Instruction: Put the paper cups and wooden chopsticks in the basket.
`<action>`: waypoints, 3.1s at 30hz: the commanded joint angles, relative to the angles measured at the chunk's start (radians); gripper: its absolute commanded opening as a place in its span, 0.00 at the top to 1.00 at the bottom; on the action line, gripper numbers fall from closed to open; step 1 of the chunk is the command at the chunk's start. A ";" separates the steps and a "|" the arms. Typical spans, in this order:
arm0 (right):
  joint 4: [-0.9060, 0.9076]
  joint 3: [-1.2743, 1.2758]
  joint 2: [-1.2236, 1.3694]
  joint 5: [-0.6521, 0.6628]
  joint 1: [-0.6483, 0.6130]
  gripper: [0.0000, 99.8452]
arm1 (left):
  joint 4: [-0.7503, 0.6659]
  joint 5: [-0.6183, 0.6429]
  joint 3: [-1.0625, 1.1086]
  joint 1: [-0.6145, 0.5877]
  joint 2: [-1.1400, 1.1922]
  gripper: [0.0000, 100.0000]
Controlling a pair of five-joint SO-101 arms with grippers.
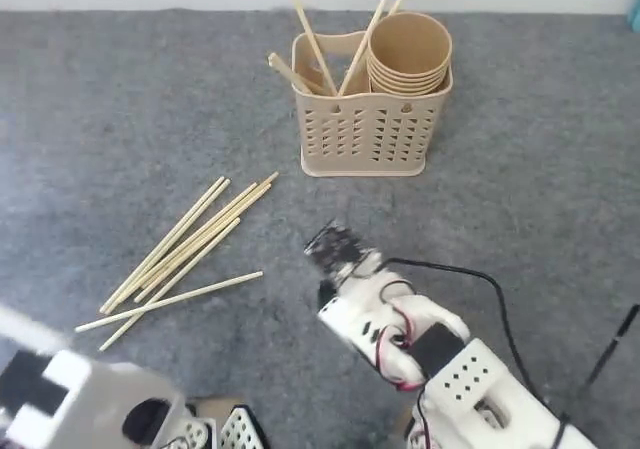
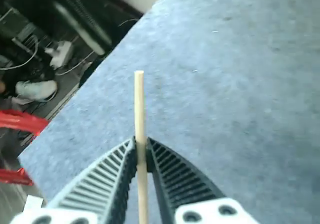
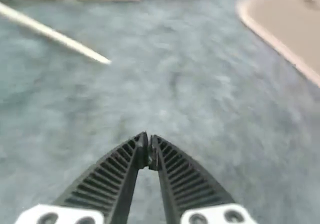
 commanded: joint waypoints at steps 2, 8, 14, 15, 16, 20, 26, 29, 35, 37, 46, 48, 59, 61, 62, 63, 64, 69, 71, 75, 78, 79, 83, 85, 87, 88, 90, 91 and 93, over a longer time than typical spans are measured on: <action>0.018 -0.140 0.041 0.005 -0.124 0.88 | -0.203 0.006 0.093 -0.173 -0.055 0.99; 0.002 -0.351 0.318 -0.009 -0.213 0.88 | -0.382 0.012 0.245 -0.293 -0.054 0.99; -0.122 -0.568 0.700 -0.003 -0.280 0.87 | -0.634 0.074 0.369 -0.379 -0.054 0.99; -0.133 -0.609 0.766 -0.003 -0.294 0.87 | -0.671 0.081 0.383 -0.388 -0.054 0.99; -0.140 -0.652 0.829 -0.002 -0.305 0.87 | -0.703 0.084 0.394 -0.397 -0.054 0.99; -0.148 -0.839 1.078 0.000 -0.328 0.87 | -0.772 0.101 0.404 -0.419 -0.054 0.99; -0.140 -1.103 1.391 0.080 -0.334 0.87 | -0.847 0.186 0.404 -0.446 -0.054 0.99; -0.139 -1.194 1.489 0.081 -0.335 0.87 | -0.855 0.186 0.404 -0.448 -0.054 0.99; -0.139 -1.223 1.546 0.081 -0.340 0.88 | -0.855 0.186 0.404 -0.451 -0.054 0.99; -0.134 -1.218 1.544 0.077 -0.340 0.94 | -0.852 0.189 0.406 -0.450 -0.054 0.99; 0.018 -1.214 1.385 0.014 -0.338 0.99 | -0.855 0.189 0.432 -0.440 -0.063 0.99; 0.079 -1.206 1.296 -0.021 -0.338 0.99 | -0.855 0.192 0.432 -0.440 -0.063 0.99; -0.016 -0.675 0.406 -0.064 -0.286 0.99 | -0.852 0.344 0.449 -0.427 -0.169 0.99; -0.117 -0.577 0.246 -0.066 -0.229 0.99 | -0.852 0.364 0.475 -0.416 -0.209 0.99; -0.165 -0.539 0.188 -0.074 -0.189 0.99 | -0.852 0.367 0.489 -0.411 -0.229 0.99; -0.206 -0.511 0.143 -0.095 -0.154 0.99 | -0.852 0.368 0.504 -0.407 -0.253 0.99; -0.240 -0.496 0.111 -0.117 -0.116 0.99 | -0.852 0.370 0.521 -0.397 -0.278 0.99; -0.418 -0.470 0.085 -0.192 0.084 0.99 | -0.855 0.371 0.628 -0.361 -0.397 0.99; -0.539 -0.440 0.085 -0.218 0.163 0.99 | -0.855 0.371 0.665 -0.350 -0.445 0.99; -0.839 -0.344 0.087 -0.304 0.292 0.99 | -0.856 0.371 0.742 -0.338 -0.539 0.99; -1.093 -0.250 0.088 -0.382 0.346 0.99 | -0.884 0.373 0.808 -0.338 -0.606 0.99; -1.171 -0.226 0.094 -0.407 0.361 0.99 | -0.907 0.373 0.839 -0.338 -0.626 0.99; -1.400 -0.196 0.206 -0.473 0.412 0.99 | -0.996 0.373 0.969 -0.324 -0.718 0.99; -1.483 -0.218 0.303 -0.474 0.433 0.99 | -1.010 0.373 1.020 -0.322 -0.758 0.99; -1.560 -0.253 0.415 -0.474 0.460 0.99 | -1.010 0.373 1.052 -0.322 -0.787 0.99; -1.601 -0.275 0.476 -0.474 0.472 0.99 | -1.010 0.373 1.064 -0.324 -0.799 0.99; -1.701 -0.316 0.599 -0.474 0.501 0.99 | -1.010 0.373 1.082 -0.327 -0.815 0.99; -1.751 -0.334 0.661 -0.474 0.515 0.99 | -1.011 0.373 1.089 -0.328 -0.821 0.99; -1.831 -0.376 0.773 -0.474 0.530 0.99 | -1.011 0.373 1.095 -0.331 -0.824 0.99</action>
